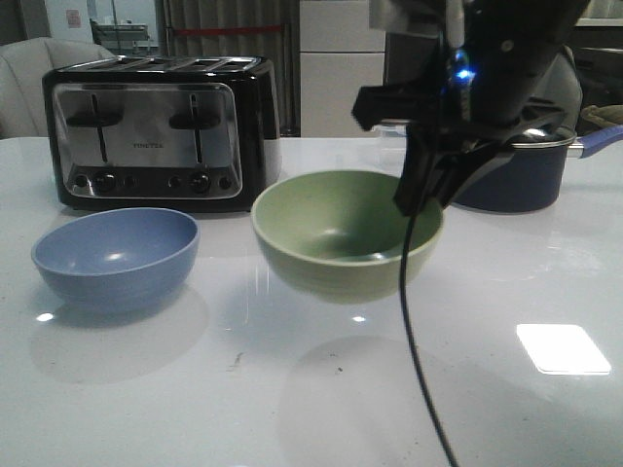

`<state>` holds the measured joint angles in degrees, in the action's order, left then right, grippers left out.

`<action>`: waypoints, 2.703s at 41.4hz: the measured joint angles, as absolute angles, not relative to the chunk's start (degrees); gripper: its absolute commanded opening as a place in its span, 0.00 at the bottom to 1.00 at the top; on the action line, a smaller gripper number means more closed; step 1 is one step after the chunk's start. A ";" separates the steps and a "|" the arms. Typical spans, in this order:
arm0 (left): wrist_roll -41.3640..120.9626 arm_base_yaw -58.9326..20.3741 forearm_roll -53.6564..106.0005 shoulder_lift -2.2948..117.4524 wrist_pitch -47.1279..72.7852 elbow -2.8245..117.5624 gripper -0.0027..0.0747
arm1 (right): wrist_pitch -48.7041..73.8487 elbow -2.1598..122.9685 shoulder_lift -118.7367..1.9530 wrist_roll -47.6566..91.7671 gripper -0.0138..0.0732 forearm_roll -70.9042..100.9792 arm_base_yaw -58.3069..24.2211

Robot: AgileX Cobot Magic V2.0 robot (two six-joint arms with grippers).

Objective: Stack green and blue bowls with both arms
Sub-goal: 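Grasp the pale green bowl with the right gripper and move it to table center, then open the right gripper and lift it away from the green bowl, then lower the left gripper onto the rim of the light blue bowl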

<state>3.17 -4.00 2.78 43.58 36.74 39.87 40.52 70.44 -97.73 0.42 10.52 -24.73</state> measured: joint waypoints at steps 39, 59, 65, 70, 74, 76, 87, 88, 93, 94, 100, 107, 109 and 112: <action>3.06 -4.00 2.07 43.58 36.64 39.87 0.62 | 35.13 65.74 -85.71 2.18 0.63 5.77 -27.57; 3.06 -7.51 1.85 45.91 32.14 40.00 0.82 | 37.45 45.92 -54.08 2.52 0.63 5.77 -28.37; 3.06 -9.55 1.85 52.51 31.88 40.77 0.82 | 38.10 44.32 -50.87 2.52 0.63 5.77 -28.37; 3.06 -9.93 2.51 60.36 31.88 42.97 0.82 | 38.19 44.21 -50.64 2.52 0.63 5.77 -28.37; 3.06 -9.93 3.67 66.78 31.82 45.46 0.82 | 38.19 44.18 -50.64 2.52 0.63 5.77 -28.37; 3.06 -9.93 3.92 70.47 31.62 47.03 0.82 | 38.19 44.18 -50.64 2.52 0.63 5.77 -28.37; 3.06 -9.93 4.63 89.68 31.00 56.16 0.81 | 38.19 44.18 -50.64 2.52 0.63 5.77 -28.37; 3.06 -9.93 4.76 90.96 30.89 56.85 0.81 | 38.19 44.18 -50.64 2.52 0.63 5.77 -28.37; 3.06 -9.93 6.16 97.02 30.76 60.40 0.72 | 38.19 44.18 -50.64 2.52 0.63 5.77 -28.37; 3.06 -9.93 6.47 97.87 30.72 60.95 0.69 | 38.19 44.18 -50.64 2.52 0.63 5.77 -28.37; 3.06 -9.98 7.49 101.69 30.63 63.29 0.45 | 38.19 44.18 -50.64 2.52 0.63 5.77 -28.37; 3.06 -10.07 7.64 101.81 31.54 63.52 0.23 | 38.22 44.18 -50.64 2.52 0.63 5.77 -28.37; 3.06 -10.07 7.64 101.81 31.95 63.52 0.16 | 38.32 44.18 -50.64 2.52 0.63 5.77 -28.37; 3.06 -10.07 7.64 101.81 32.36 63.52 0.16 | 38.32 44.18 -50.64 2.52 0.63 5.77 -28.37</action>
<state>3.06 -10.07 7.64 101.81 32.36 63.52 38.32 44.18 -50.64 2.52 5.77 -28.37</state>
